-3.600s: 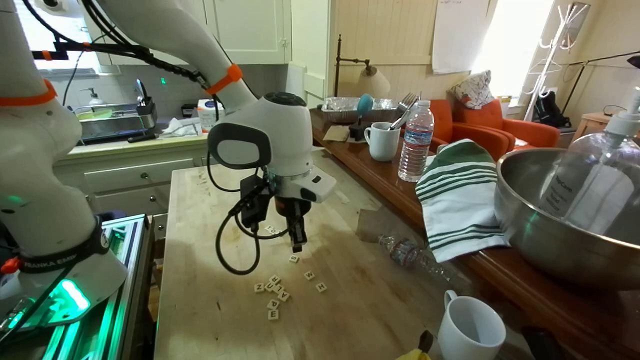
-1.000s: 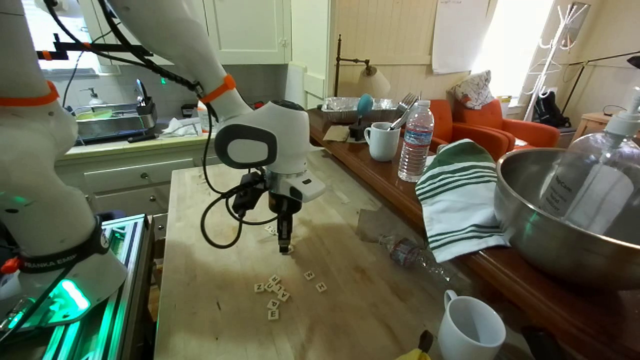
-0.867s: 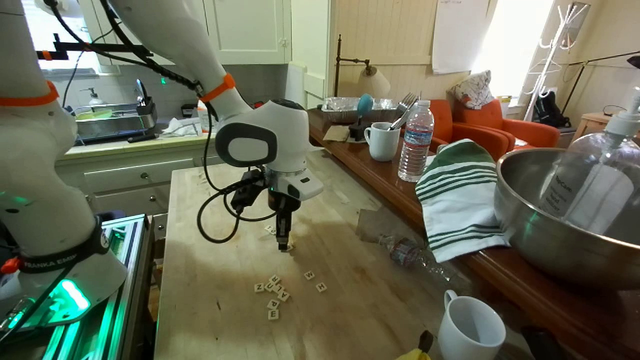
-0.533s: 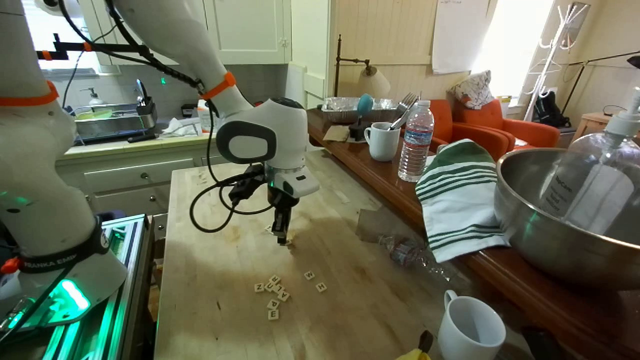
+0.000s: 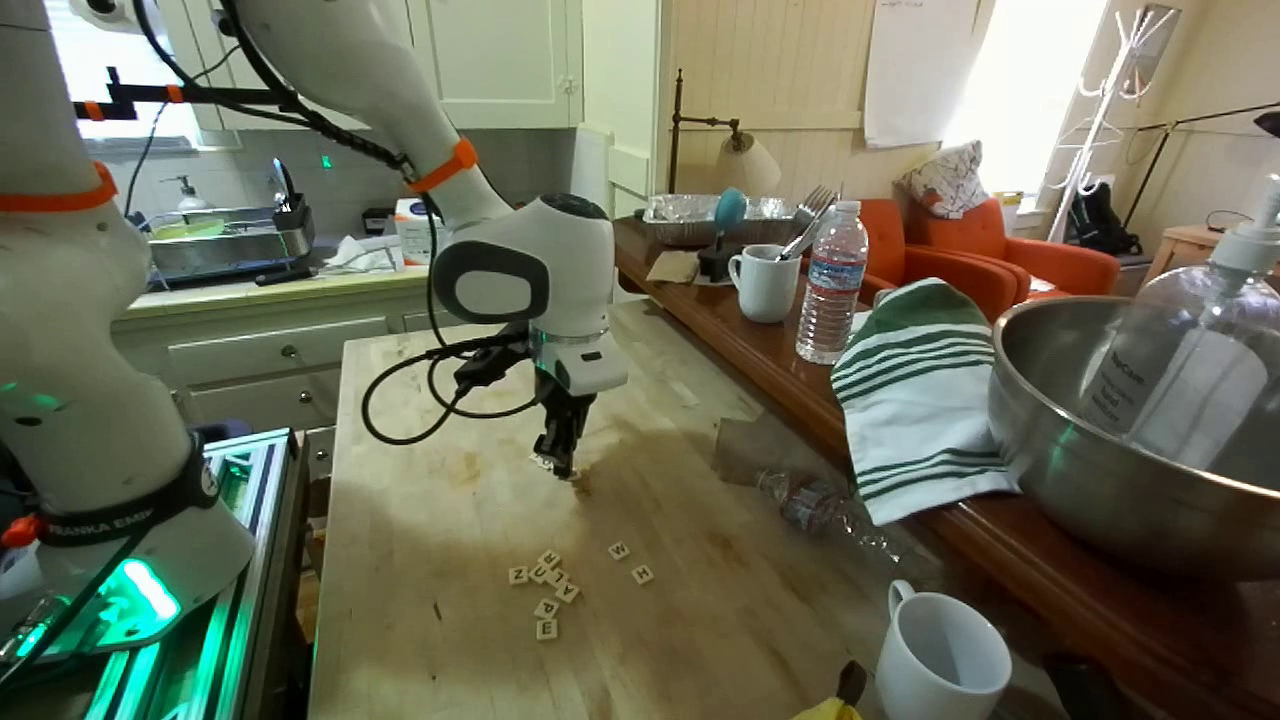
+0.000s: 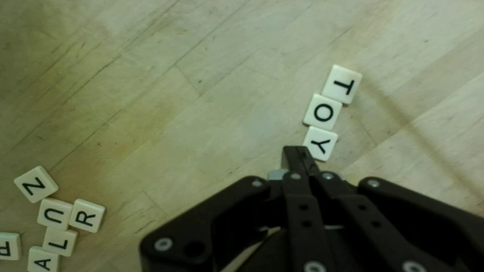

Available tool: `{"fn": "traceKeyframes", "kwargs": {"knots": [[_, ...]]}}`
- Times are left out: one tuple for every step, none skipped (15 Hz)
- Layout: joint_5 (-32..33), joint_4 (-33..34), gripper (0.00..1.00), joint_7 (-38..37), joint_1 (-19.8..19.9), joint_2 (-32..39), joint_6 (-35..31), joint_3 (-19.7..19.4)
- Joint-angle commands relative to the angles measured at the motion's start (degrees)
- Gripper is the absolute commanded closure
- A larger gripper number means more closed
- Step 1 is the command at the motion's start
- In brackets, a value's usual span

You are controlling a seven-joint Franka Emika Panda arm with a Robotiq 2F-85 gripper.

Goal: Create the word 'Toys'.

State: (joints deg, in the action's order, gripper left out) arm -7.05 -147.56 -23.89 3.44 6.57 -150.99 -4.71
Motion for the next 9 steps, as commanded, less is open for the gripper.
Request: {"fn": "traceKeyframes", "kwargs": {"knots": [[-3.31,0.4,1.0,-3.33,-0.92,3.9,-2.28,0.48],[-3.84,0.52,1.0,-3.77,-0.92,3.98,-2.25,0.51],[-4.29,0.65,1.0,-4.21,-0.94,4.05,-2.08,0.54],[-4.65,0.67,1.0,-4.59,-0.97,4.08,-2.15,0.58],[-5.01,0.66,1.0,-4.88,-1.0,4.1,-2.2,0.61],[-5.23,0.67,1.0,-5.24,-1.04,4.13,-2.19,0.62],[-5.45,0.7,1.0,-5.6,-1.04,4.16,-2.22,0.61],[-5.55,0.77,1.0,-6.14,-1.05,4.2,-2.07,0.55],[-5.75,0.8,1.0,-6.53,-1.02,4.21,-2.06,0.51]]}}
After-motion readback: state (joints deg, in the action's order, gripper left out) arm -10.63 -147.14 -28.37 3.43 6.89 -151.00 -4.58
